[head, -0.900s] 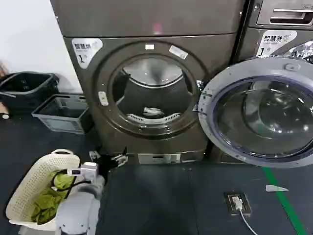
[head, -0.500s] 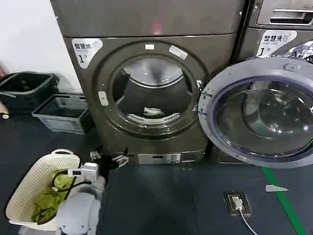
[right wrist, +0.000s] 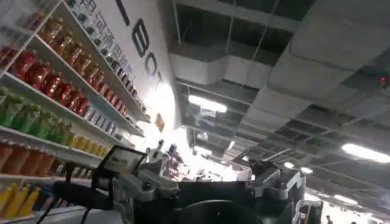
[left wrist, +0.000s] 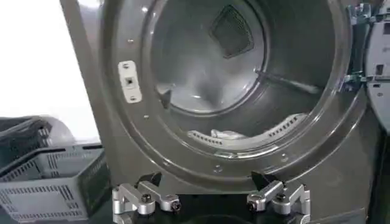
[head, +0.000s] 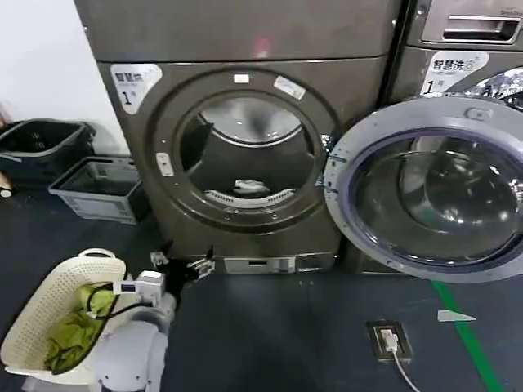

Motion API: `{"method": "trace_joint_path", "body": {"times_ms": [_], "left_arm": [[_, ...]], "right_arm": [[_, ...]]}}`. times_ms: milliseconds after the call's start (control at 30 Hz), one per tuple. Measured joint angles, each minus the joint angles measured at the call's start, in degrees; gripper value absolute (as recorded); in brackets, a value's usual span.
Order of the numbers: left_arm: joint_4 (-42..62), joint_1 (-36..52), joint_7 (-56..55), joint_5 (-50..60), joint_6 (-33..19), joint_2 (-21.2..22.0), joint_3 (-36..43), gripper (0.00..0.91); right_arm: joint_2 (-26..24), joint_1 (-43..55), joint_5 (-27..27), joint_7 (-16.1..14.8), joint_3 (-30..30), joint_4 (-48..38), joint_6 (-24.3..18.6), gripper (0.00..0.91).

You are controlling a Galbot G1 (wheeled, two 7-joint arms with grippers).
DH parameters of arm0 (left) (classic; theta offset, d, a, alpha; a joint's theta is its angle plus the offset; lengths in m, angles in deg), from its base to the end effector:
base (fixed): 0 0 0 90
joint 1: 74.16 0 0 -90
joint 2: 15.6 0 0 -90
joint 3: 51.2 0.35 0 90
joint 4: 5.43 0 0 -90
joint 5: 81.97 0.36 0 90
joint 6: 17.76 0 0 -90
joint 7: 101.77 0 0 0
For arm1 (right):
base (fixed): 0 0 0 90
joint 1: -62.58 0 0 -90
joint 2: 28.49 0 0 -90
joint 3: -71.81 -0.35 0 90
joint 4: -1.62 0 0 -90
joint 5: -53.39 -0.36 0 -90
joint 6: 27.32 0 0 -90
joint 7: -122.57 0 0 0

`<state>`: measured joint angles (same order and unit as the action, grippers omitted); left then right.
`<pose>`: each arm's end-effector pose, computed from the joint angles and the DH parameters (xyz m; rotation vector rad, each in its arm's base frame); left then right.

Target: Grasp the clothes from the dryer.

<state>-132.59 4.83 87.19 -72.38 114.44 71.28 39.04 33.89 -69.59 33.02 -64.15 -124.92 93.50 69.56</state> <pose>0.2563 0.0060 -0.1848 -0.0969 -2.8394 -0.2452 -0.1707 -0.4621 -0.0342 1.9530 2.1992 -0.8335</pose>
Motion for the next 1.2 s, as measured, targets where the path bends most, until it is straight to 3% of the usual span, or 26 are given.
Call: {"method": "trace_joint_path", "body": {"times_ms": [800,1200], "left_arm": [[0.13,0.13,-0.09,-0.2,0.0,0.12,0.06,0.907],[-0.13,0.12,-0.55,-0.23,0.0,0.31,0.13,0.907]], "right_arm": [[0.42,0.31,-0.22,0.09,0.32,-0.51,-0.39,0.907],[1.41,0.62,-2.79,1.95,0.53,-0.02,-0.89,0.907]]}}
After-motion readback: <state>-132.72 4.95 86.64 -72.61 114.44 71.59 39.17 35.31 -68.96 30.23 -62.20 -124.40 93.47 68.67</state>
